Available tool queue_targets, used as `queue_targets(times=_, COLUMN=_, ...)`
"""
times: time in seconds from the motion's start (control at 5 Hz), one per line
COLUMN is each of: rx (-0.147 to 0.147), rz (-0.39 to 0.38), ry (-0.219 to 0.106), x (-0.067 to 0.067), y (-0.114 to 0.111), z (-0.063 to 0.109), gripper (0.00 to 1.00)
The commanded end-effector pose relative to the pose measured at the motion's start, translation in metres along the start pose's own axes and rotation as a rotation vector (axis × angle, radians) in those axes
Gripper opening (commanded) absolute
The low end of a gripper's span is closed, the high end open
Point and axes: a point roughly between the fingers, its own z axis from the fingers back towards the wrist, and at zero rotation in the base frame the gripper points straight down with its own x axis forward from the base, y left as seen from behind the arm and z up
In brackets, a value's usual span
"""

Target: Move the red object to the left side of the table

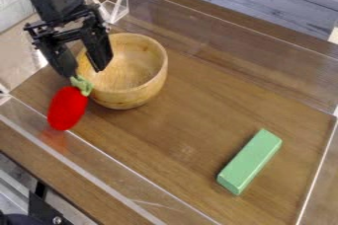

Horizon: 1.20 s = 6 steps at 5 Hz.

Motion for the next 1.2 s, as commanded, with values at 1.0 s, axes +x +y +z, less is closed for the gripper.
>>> queue_targets(times=1.0, rx=0.124, rz=-0.091, ry=-0.115, x=0.039, y=-0.008, z=0.043, gripper=1.0)
